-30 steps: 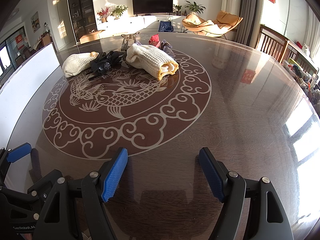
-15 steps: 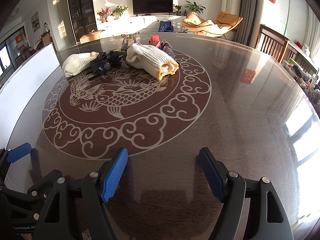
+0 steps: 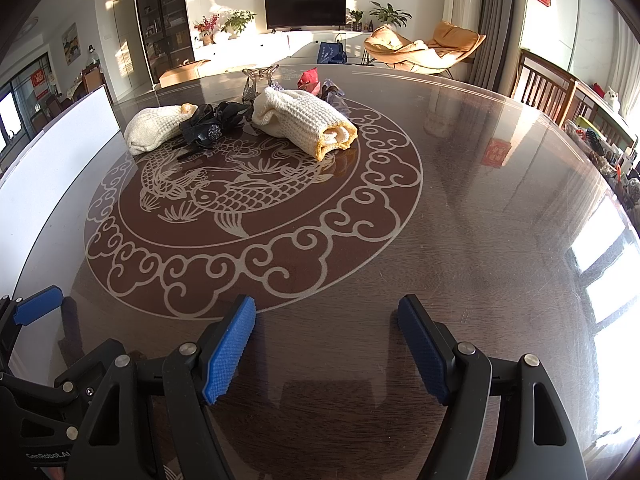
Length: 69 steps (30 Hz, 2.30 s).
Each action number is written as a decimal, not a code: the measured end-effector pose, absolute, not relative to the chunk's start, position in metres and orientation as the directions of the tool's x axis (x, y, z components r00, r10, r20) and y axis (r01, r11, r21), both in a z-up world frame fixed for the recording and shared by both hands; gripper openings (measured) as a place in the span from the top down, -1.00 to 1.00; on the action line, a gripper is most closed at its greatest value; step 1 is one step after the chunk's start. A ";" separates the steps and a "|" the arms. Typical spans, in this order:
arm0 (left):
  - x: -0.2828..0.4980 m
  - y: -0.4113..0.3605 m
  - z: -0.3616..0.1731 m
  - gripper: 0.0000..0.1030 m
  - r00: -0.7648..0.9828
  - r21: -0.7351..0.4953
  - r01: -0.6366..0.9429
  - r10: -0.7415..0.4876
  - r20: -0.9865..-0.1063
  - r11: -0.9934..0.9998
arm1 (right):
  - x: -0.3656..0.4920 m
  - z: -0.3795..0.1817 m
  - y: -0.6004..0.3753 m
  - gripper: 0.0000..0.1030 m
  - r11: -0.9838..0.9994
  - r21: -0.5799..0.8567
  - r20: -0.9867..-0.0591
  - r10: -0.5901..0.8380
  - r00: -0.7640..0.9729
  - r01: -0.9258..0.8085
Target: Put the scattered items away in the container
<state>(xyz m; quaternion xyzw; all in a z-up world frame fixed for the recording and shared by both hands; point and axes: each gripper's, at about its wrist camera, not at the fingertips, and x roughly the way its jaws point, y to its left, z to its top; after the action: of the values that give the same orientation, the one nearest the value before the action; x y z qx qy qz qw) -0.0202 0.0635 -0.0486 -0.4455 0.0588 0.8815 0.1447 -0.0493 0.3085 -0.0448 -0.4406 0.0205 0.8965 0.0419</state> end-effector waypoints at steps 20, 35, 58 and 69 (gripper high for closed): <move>-0.021 0.063 -0.049 -1.00 -0.561 -0.022 -0.308 0.200 -0.803 -0.951 | -0.049 -0.045 0.308 -0.45 -0.996 0.000 -0.792 0.057 -0.608 -0.093; -0.021 0.064 -0.050 -1.00 -0.561 -0.005 -0.310 0.187 -0.806 -0.951 | -0.049 -0.045 0.308 -0.45 -0.996 0.000 -0.792 0.057 -0.608 -0.093; -0.020 0.064 -0.050 -1.00 -0.561 -0.005 -0.310 0.187 -0.806 -0.951 | -0.049 -0.045 0.308 -0.45 -0.996 0.000 -0.792 0.057 -0.608 -0.094; -0.020 0.064 -0.050 -1.00 -0.561 -0.011 -0.310 0.192 -0.805 -0.951 | -0.050 -0.045 0.308 -0.45 -0.996 0.000 -0.792 0.057 -0.608 -0.093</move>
<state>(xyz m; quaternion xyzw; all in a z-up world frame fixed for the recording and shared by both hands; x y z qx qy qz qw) -0.0204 0.0639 -0.0499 -0.4462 0.0661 0.8810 0.1427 -0.0495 0.3084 -0.0448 -0.4407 0.0205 0.8965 0.0420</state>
